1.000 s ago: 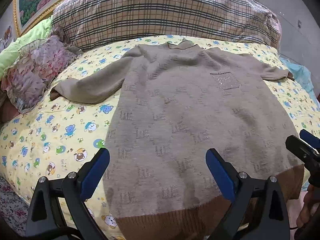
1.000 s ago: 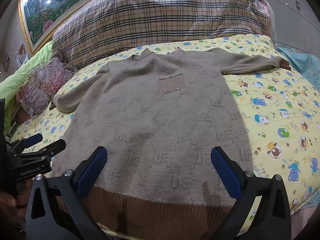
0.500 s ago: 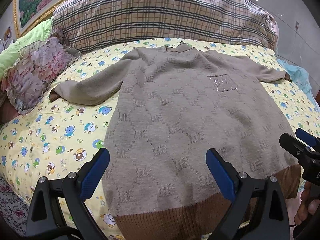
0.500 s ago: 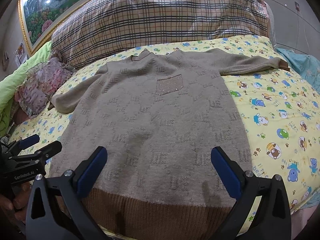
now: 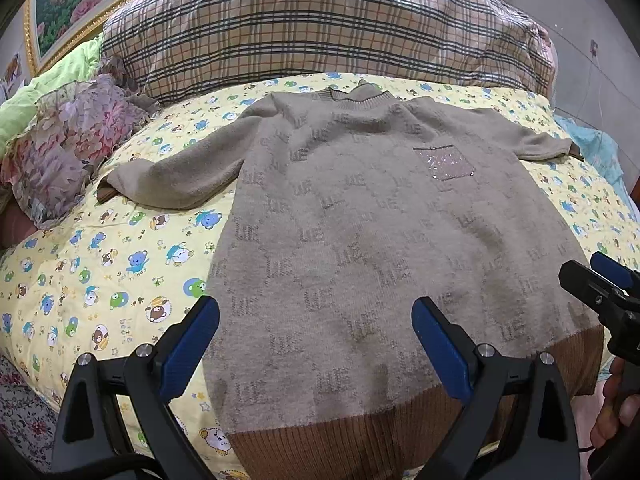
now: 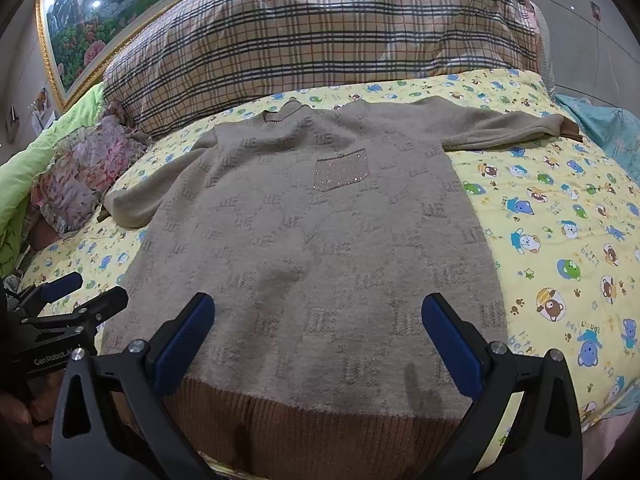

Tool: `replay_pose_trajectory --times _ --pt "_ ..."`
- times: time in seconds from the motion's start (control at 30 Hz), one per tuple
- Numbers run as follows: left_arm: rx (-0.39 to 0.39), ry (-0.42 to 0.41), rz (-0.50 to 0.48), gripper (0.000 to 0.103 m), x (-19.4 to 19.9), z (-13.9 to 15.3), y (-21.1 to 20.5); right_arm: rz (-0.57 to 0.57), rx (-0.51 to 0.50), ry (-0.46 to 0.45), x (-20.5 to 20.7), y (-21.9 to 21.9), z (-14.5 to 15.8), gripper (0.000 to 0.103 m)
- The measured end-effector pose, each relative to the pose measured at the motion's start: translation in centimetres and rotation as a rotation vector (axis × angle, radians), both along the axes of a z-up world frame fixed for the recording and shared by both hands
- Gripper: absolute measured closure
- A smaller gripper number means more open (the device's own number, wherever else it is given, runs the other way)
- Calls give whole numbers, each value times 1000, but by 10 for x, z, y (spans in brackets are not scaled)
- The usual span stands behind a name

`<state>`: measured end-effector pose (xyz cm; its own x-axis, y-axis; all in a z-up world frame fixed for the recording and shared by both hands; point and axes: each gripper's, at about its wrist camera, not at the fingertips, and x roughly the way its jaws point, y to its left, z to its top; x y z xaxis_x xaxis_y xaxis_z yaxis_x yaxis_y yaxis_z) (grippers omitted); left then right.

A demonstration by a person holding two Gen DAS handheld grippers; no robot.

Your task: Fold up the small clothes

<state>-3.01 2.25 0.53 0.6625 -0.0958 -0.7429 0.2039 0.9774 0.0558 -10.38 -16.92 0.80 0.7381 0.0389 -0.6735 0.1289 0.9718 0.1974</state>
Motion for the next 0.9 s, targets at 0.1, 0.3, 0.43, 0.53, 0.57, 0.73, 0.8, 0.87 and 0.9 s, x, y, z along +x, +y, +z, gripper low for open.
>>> replay_pose_trajectory --times 0.1,0.3,0.43,0.53,0.57,0.73,0.8,0.87,0.9 --pt "0 2 -1 6 1 -1 0 1 -5 -1 1 0 -1 0" --pt "-4 9 -1 6 3 -3 1 0 -19 -17 0 1 -2 0" --pt "-5 12 -10 6 8 -2 -1 -10 5 -24 3 -4 -3 0" --pt "-1 14 -21 6 16 1 -4 -27 6 -32 7 -18 1 0" --pt "1 15 -24 6 19 1 -5 -36 11 -33 8 -25 3 0" --pt "3 19 -26 6 42 6 -9 -122 145 -38 19 -85 12 0" --pt "5 23 -26 6 54 7 -11 -178 224 -24 26 -119 14 0" --pt "12 30 -29 6 69 8 -13 -250 340 -19 35 -162 13 0" --pt "17 30 -25 6 75 8 -14 -277 378 -12 39 -177 11 0"
